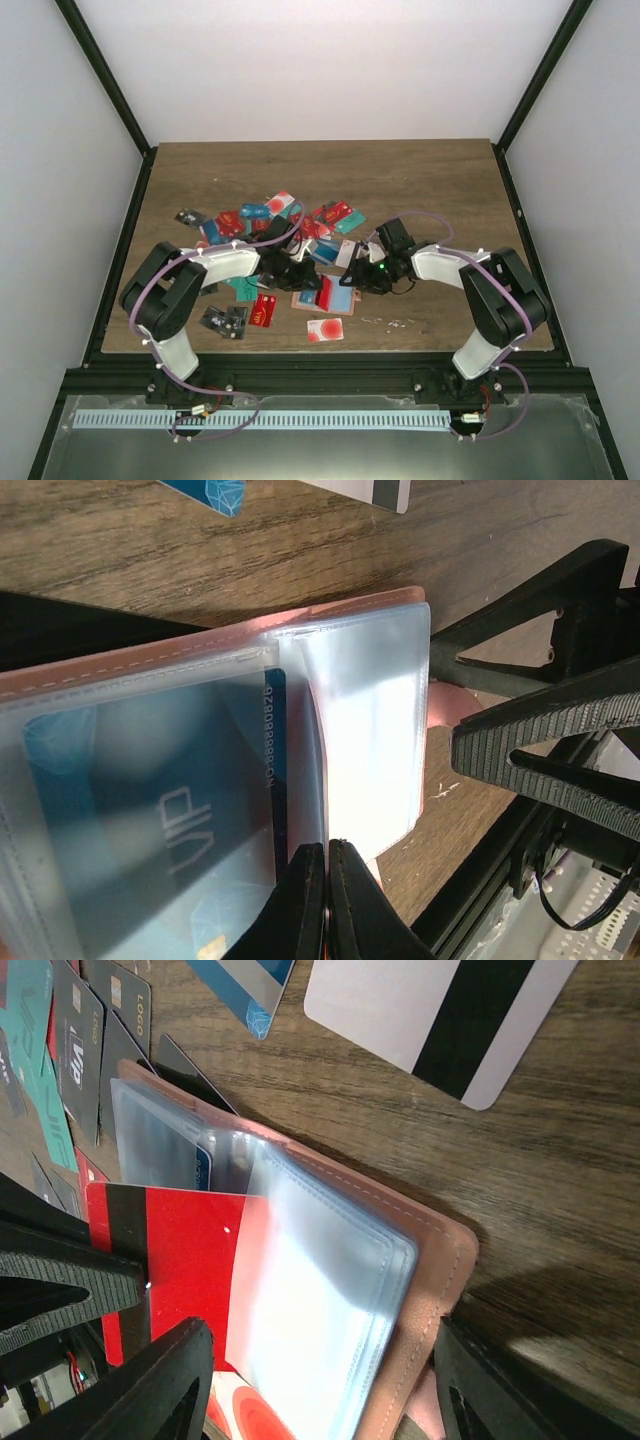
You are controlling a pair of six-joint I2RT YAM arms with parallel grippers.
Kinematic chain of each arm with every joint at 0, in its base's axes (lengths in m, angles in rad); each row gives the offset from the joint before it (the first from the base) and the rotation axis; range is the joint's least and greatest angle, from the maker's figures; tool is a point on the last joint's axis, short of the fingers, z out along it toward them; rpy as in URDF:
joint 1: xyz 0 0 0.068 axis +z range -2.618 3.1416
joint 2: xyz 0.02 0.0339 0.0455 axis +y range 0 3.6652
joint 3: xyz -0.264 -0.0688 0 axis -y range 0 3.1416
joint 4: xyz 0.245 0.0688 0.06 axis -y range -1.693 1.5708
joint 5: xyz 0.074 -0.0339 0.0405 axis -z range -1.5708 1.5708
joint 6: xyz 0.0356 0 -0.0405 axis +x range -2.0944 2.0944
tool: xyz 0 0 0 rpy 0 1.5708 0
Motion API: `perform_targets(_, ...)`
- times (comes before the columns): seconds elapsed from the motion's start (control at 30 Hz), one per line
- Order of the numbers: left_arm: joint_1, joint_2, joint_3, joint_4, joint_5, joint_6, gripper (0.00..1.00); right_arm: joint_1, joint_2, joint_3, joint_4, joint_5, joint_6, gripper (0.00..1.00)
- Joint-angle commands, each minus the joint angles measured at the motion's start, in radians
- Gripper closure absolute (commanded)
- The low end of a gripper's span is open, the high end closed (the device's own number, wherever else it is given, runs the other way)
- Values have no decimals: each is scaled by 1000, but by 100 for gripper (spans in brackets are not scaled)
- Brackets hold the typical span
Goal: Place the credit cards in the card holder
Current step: Insert the credit card into the card holder.
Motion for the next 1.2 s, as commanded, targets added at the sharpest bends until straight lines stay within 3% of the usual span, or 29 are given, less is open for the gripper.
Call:
perform_targets(0.0,-5,38,-30,108,12,13,96,6,14,-29,-28,-1,-8,37)
perform_targets(0.37,-5,87,-36,140,4,28,96,6,12,-39,-43,8,-23,38)
perform_targets(0.6,-5,154,2,67,-17,-39,96,5,7,-45,-38,6,-17,38)
perform_targets(1.17,-8,181,8,110,-6,-129,96,6,-46,-115,-11,-5,20,38)
